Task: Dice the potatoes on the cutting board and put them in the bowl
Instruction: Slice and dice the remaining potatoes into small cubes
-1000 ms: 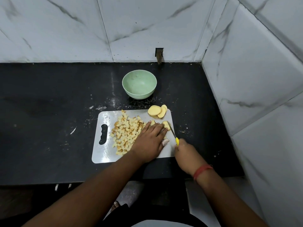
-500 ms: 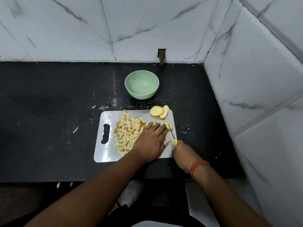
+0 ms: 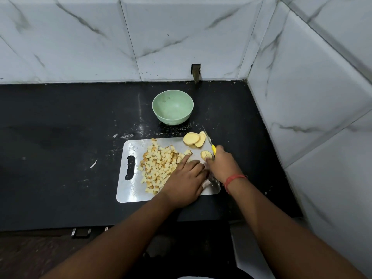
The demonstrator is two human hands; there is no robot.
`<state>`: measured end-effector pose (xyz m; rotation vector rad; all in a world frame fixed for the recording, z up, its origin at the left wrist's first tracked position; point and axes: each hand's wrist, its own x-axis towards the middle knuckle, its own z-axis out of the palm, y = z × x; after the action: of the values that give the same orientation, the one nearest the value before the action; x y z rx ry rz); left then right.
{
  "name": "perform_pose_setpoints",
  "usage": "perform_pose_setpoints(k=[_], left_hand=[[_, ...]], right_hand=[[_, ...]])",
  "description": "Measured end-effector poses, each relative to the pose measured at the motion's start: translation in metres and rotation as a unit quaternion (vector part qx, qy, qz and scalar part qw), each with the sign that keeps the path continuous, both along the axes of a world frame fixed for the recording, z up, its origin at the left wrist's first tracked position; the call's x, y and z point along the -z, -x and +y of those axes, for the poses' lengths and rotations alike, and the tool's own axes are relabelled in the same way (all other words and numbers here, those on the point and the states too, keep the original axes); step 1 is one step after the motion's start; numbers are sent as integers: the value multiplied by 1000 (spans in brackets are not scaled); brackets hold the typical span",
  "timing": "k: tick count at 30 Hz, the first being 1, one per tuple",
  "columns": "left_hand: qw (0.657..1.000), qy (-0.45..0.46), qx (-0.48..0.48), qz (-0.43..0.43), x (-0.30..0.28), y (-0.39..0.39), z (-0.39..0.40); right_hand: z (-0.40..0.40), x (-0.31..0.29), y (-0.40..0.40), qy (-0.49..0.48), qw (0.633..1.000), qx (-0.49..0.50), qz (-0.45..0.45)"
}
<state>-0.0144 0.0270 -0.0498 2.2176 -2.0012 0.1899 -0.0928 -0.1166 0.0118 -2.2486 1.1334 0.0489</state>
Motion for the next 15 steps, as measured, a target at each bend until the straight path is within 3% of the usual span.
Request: perform_pose_setpoints(k=[7,15], left_hand=[[996,21,-72,46,-6,-8,7],[995,-24,-83,44,1,-14,3]], right_hand=[[-5,12,-6,73,994,-84,2],[-25,10,-3,11,986,-163,-9]])
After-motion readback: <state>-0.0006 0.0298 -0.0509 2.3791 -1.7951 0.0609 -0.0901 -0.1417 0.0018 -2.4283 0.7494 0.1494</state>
